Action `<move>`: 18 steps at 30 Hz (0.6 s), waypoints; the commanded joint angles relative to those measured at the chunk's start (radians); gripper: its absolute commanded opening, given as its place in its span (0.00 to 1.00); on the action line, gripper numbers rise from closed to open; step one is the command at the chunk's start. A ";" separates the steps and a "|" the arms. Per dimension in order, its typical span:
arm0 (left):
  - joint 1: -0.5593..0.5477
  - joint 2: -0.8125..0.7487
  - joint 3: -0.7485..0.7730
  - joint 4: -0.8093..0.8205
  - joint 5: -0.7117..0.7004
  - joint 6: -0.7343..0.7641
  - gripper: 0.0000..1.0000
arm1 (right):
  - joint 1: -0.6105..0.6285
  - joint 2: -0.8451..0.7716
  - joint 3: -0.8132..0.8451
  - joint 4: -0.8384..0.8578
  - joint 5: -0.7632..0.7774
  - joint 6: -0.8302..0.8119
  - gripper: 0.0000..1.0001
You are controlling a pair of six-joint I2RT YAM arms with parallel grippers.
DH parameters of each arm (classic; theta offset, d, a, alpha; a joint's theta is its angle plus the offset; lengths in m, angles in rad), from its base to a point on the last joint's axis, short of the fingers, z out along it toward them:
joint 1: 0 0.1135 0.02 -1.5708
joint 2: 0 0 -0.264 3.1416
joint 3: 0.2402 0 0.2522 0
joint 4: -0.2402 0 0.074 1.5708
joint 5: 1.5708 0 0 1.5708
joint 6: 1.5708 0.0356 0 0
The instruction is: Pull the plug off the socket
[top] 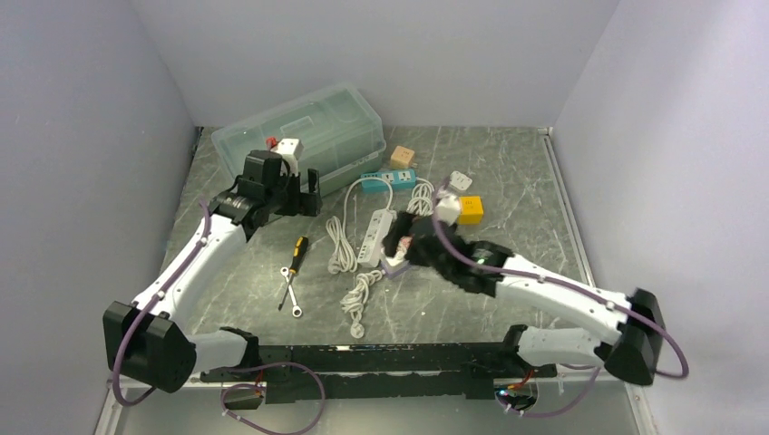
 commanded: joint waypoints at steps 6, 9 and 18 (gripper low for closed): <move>-0.262 0.038 -0.055 0.187 0.221 0.105 0.97 | -0.630 -0.135 -0.124 0.214 -0.330 -0.533 1.00; -0.335 0.085 -0.064 0.238 0.277 0.133 0.98 | -0.767 -0.044 -0.103 0.279 -0.468 -0.565 1.00; -0.456 0.244 0.003 0.275 0.271 0.317 0.98 | -0.844 -0.012 -0.225 0.497 -0.606 -0.532 1.00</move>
